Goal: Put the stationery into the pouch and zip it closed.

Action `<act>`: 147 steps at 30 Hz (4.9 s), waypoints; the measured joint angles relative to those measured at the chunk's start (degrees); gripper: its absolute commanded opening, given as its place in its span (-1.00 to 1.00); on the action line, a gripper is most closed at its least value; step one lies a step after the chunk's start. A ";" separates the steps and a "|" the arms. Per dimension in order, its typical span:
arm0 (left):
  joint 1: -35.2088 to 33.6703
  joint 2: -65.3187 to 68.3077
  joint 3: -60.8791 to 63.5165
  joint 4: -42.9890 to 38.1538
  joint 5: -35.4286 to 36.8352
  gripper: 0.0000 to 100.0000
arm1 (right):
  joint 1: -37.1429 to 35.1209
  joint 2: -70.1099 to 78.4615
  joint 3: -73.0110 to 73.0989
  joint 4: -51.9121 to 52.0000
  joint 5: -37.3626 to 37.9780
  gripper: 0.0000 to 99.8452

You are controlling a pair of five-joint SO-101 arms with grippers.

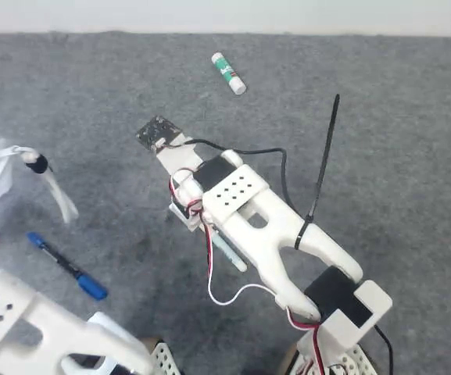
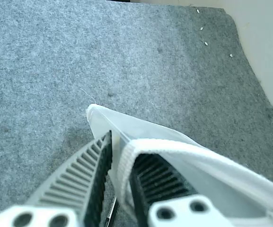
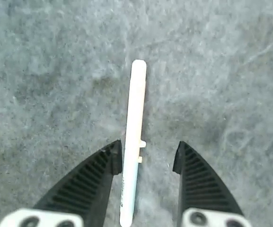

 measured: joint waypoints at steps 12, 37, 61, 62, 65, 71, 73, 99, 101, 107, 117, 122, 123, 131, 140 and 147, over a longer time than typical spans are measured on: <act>0.00 0.00 0.00 0.00 0.00 -0.98 | -1.76 3.96 2.02 -9.93 -2.29 -0.68; 0.00 0.00 0.00 0.00 0.00 -0.98 | -1.67 19.60 -11.78 -4.40 -2.29 -0.82; 0.00 0.00 0.00 0.00 0.00 -0.98 | -1.41 26.02 -19.08 2.90 -2.81 -0.99; 0.26 0.00 0.00 0.00 0.00 -0.98 | -1.41 26.02 -20.13 4.75 -2.81 -0.99; 1.67 0.00 0.00 0.00 0.00 -0.98 | -1.41 26.02 -22.77 8.79 -2.81 -0.99; 5.63 0.00 0.00 0.00 0.00 -0.98 | -0.09 26.02 -25.76 15.74 -2.81 -0.99; 7.56 0.00 0.00 0.00 0.00 -0.98 | -0.26 25.41 -25.85 18.55 -2.81 -0.99; 46.51 0.00 -8.44 8.53 -8.70 -0.98 | 9.76 -15.47 -20.13 33.23 -2.81 -0.99; 47.30 0.00 -7.82 8.53 -8.88 -0.98 | 9.76 -18.90 -18.29 33.23 -2.81 -0.99; 47.74 0.00 -7.82 8.53 -9.93 -0.98 | 9.85 -29.01 -13.54 33.14 -2.81 -0.99; 47.56 0.00 -5.54 8.53 -11.78 -0.98 | 9.85 -40.53 -6.77 29.54 -2.81 -0.99; 47.74 0.00 -2.11 7.21 -12.40 -0.98 | 9.58 -44.04 -6.77 29.10 -2.81 -0.99; 47.65 0.00 -1.58 6.68 -12.40 -0.98 | 8.79 -44.84 -6.77 28.92 -2.81 -0.99; 47.56 0.00 -0.88 5.71 -12.40 -0.98 | 2.37 -48.53 -6.77 27.78 -3.69 -0.99; 47.56 0.00 -0.88 5.71 -12.40 -0.98 | 1.32 -51.08 -6.77 21.80 -16.35 -0.99; 47.56 0.00 -0.88 5.71 -12.40 -0.98 | -0.70 -51.25 -6.77 16.70 -16.88 -0.99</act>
